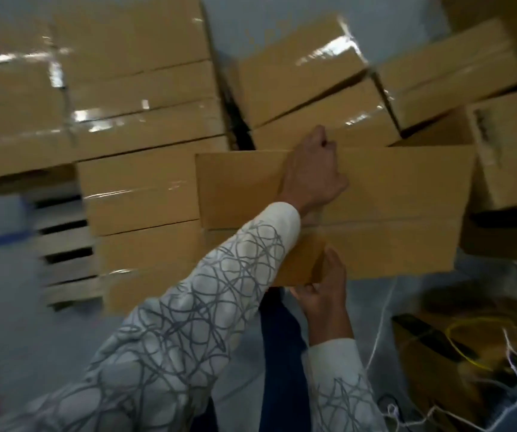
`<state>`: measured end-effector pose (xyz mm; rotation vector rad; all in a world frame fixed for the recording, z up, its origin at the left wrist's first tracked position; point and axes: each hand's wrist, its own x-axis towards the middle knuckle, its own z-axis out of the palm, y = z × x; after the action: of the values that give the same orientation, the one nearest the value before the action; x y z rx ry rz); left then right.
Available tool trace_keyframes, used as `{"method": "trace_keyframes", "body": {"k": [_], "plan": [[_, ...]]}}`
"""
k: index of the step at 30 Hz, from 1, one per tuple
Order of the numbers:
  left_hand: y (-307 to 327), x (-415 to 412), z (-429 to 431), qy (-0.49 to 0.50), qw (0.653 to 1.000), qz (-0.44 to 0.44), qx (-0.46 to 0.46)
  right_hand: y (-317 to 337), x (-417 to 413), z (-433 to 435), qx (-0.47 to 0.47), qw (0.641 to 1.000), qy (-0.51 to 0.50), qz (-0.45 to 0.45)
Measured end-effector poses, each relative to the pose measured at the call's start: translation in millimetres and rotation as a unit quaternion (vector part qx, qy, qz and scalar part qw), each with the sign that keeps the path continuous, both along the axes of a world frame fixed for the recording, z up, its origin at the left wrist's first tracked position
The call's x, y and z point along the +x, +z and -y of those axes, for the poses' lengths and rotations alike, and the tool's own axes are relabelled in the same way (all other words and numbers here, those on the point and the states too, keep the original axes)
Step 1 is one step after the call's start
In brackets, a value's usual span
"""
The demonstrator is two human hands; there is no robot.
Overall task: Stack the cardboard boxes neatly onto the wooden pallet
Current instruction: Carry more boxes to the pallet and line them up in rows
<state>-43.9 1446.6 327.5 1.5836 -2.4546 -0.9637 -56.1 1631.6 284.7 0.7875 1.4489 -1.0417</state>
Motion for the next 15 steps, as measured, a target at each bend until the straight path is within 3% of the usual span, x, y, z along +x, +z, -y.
{"method": "trace_keyframes", "body": {"k": [5, 9, 15], "plan": [[84, 149, -30, 0.095, 0.992, -0.022, -0.077, 70, 123, -21, -0.054, 0.993, 0.093, 0.056], [126, 293, -84, 0.203, 0.973, -0.034, -0.102, 115, 227, -31, -0.032, 0.973, 0.208, 0.096], [179, 504, -186, 0.412, 0.902, -0.071, -0.107, 162, 376, -70, -0.082, 0.944, 0.318, 0.035]]}}
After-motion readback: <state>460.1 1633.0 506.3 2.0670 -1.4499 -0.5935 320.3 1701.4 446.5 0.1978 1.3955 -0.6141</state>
